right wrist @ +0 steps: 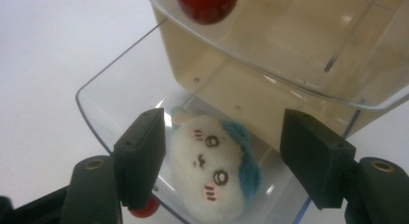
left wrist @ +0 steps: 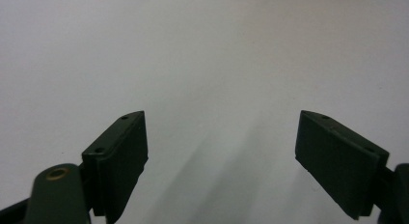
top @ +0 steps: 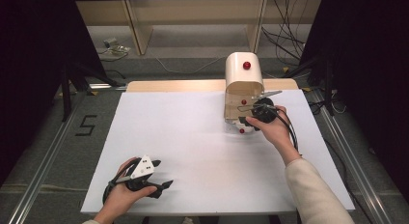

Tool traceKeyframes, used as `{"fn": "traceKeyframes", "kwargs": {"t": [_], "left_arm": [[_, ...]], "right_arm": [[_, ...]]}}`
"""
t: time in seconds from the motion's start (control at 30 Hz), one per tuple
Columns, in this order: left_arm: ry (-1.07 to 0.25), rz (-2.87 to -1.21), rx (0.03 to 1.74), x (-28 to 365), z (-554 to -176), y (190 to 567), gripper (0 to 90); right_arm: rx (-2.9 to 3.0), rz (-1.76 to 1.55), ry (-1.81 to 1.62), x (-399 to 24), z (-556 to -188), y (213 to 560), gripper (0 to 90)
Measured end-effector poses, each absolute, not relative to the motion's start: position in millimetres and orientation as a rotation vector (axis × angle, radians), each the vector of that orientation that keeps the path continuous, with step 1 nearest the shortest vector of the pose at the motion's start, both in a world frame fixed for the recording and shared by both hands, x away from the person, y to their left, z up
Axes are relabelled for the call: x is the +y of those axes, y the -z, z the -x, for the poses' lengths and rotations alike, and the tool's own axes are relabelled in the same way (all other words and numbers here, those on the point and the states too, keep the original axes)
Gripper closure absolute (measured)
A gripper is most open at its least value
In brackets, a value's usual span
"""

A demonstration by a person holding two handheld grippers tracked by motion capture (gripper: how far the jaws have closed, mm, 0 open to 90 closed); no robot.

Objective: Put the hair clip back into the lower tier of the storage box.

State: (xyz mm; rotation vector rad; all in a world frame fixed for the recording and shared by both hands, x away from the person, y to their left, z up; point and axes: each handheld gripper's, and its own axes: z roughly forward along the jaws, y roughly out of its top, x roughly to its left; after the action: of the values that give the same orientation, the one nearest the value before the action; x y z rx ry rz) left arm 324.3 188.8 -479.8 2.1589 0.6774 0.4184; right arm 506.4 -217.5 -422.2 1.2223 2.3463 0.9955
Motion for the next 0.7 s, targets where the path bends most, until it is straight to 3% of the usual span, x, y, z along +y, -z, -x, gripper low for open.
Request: {"fn": "traceKeyframes", "kwargs": {"t": [0.7], "left_arm": [[-0.416,-2.158,0.680,188,-324,480,19.0]], "right_arm": [[2.343,-1.172,-1.038,-216,-492,409,33.6]]}}
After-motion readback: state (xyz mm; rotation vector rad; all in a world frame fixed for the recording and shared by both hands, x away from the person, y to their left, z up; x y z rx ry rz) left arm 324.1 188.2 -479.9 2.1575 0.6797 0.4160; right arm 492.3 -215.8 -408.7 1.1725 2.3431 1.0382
